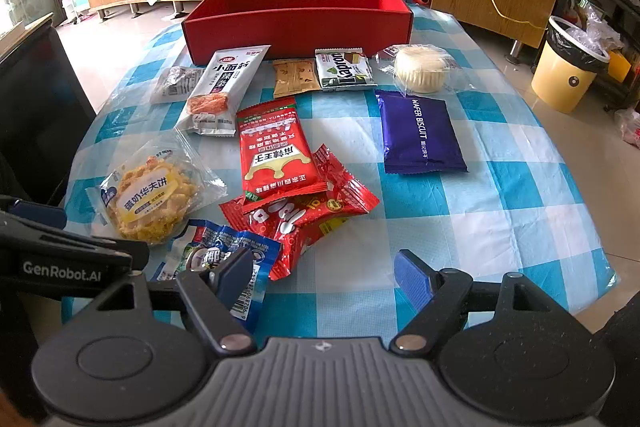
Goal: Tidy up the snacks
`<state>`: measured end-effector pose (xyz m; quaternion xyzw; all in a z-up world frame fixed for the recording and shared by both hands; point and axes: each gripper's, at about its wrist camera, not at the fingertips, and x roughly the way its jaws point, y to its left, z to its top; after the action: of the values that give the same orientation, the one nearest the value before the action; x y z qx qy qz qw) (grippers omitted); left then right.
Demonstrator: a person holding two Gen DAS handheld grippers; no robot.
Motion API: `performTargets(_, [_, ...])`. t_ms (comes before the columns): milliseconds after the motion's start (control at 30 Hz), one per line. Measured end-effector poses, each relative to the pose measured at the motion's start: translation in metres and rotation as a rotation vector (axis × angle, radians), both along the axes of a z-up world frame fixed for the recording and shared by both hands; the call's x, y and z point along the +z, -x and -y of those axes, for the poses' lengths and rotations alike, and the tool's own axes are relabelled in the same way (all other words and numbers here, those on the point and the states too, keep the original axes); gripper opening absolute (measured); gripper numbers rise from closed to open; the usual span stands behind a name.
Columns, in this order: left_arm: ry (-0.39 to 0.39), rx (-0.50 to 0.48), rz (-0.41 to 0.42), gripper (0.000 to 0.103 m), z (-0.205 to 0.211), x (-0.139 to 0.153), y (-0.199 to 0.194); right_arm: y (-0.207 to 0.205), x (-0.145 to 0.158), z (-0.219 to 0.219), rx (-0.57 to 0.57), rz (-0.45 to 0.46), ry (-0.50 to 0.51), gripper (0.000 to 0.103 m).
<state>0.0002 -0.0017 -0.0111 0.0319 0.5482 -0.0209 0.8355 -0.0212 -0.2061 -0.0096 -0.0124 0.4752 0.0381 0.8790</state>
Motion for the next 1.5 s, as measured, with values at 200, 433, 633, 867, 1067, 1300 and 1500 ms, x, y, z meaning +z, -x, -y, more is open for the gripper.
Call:
performTargets(200, [0.000, 0.000, 0.000, 0.090, 0.000, 0.000, 0.000, 0.000, 0.000, 0.000, 0.000, -0.002, 0.000, 0.075])
performTargets(433, [-0.003, -0.002, -0.002, 0.089, 0.001, -0.001, 0.001, 0.000, -0.001, 0.000, 0.001, -0.005, 0.000, 0.075])
performTargets(633, [-0.003, -0.003, -0.017, 0.087, 0.001, -0.004, -0.002, -0.002, -0.004, -0.001, 0.011, -0.022, -0.009, 0.075])
performTargets(867, [0.053, 0.056, -0.047, 0.089, -0.014, -0.007, -0.015, -0.008, -0.009, 0.001, 0.098, -0.066, -0.028, 0.075])
performTargets(1067, [0.073, 0.062, -0.071, 0.089, -0.023, -0.005, -0.029, -0.017, -0.009, -0.010, 0.314, -0.098, -0.046, 0.075])
performTargets(1300, [0.087, 0.028, -0.093, 0.091, -0.025, -0.009, -0.042, -0.024, -0.021, -0.048, 0.594, -0.131, -0.021, 0.074])
performTargets(1500, [0.161, 0.095, -0.116, 0.092, -0.046, -0.012, -0.052, -0.038, -0.032, -0.068, 0.826, -0.185, 0.017, 0.075])
